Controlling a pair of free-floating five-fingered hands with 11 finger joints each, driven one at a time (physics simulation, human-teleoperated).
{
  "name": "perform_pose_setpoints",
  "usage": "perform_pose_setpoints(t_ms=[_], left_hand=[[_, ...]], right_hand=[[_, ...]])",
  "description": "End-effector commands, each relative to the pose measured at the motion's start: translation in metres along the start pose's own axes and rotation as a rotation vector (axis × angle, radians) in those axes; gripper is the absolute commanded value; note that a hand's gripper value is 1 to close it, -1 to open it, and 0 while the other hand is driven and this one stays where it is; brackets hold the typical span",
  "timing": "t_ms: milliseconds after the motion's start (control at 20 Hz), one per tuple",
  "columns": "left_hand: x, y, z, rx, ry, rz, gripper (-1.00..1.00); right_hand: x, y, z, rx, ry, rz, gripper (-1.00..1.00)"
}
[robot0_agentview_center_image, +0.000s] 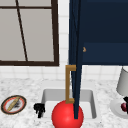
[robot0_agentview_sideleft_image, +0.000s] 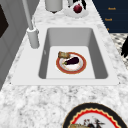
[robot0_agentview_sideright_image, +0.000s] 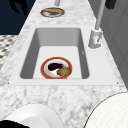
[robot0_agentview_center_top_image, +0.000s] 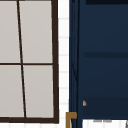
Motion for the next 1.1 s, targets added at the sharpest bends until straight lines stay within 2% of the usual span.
perform_pose_setpoints(t_ms=[0, 150, 400, 550, 600, 650, 800, 900, 1050], left_hand=[[0.0, 0.0, 0.0, 0.0, 0.0, 0.0, 0.0], [0.0, 0.0, 0.0, 0.0, 0.0, 0.0, 0.0], [0.0, 0.0, 0.0, 0.0, 0.0, 0.0, 0.0], [0.0, 0.0, 0.0, 0.0, 0.0, 0.0, 0.0], [0.0, 0.0, 0.0, 0.0, 0.0, 0.0, 0.0], [0.0, 0.0, 0.0, 0.0, 0.0, 0.0, 0.0], [0.0, 0.0, 0.0, 0.0, 0.0, 0.0, 0.0], [0.0, 0.0, 0.0, 0.0, 0.0, 0.0, 0.0], [0.0, 0.0, 0.0, 0.0, 0.0, 0.0, 0.0]], right_hand=[[0.0, 0.003, -0.021, 0.078, -0.013, 0.046, -1.0], [-0.003, 0.01, -0.037, 0.107, -0.03, 0.047, -1.0], [-0.008, 0.007, -0.054, 0.297, -0.06, 0.087, -1.0], [-0.009, 0.006, -0.053, 0.321, -0.078, 0.089, -1.0], [-0.008, 0.008, -0.051, 0.32, -0.079, 0.088, 1.0], [-0.008, 0.007, -0.048, 0.291, -0.086, 0.106, 1.0], [-0.014, -0.006, -0.043, 0.272, -0.089, 0.079, 1.0], [-0.017, -0.009, -0.043, 0.222, -0.094, 0.048, 1.0], [-0.015, -0.012, -0.046, 0.204, -0.1, 0.045, 1.0]])
